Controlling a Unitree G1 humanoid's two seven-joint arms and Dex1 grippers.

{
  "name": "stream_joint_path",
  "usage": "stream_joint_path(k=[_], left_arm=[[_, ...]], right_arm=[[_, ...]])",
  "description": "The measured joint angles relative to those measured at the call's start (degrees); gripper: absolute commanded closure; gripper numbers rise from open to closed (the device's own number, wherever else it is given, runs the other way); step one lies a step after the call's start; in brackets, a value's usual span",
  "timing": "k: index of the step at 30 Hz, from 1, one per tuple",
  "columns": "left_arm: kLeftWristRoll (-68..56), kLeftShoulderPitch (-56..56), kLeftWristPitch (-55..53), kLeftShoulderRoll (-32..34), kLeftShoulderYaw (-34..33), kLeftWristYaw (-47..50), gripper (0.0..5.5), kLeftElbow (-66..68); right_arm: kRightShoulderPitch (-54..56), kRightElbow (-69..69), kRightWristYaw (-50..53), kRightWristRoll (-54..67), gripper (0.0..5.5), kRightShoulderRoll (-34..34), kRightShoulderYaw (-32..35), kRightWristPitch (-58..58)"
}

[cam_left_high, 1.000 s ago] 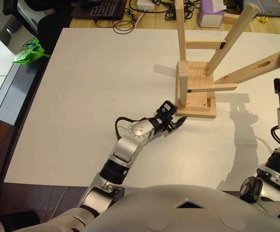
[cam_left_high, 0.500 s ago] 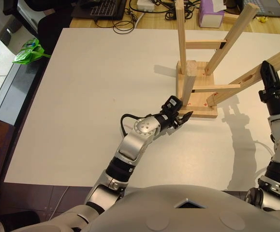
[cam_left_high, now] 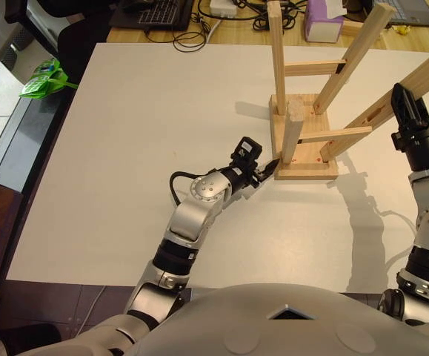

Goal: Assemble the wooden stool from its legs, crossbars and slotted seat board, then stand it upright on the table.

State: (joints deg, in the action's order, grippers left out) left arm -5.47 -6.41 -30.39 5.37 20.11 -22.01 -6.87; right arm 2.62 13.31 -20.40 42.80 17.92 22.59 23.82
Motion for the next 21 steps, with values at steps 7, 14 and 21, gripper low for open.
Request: stream_joint_path(k=[7, 14, 21], left_arm=[[-0.3, 0.2, -0.4, -0.8, -1.4, 1.5, 2.51, -0.4], [-0.3, 0.3, -0.3, -1.3, -3.0, 2.6, 2.51, -0.5], [-0.3, 0.2, 0.1, -1.4, -3.4, 2.7, 2.51, -0.6]], right_arm=[[-3.6, 4.1, -0.6, -2.7, 4.48, 0.1, -1.5, -2.6], [-8.2, 4.9, -0.2, -7.6, 4.48, -2.5, -5.0, -11.3], [-6.5, -0.4, 3.8, -7.5, 4.48, -6.0, -2.8, -14.6]])
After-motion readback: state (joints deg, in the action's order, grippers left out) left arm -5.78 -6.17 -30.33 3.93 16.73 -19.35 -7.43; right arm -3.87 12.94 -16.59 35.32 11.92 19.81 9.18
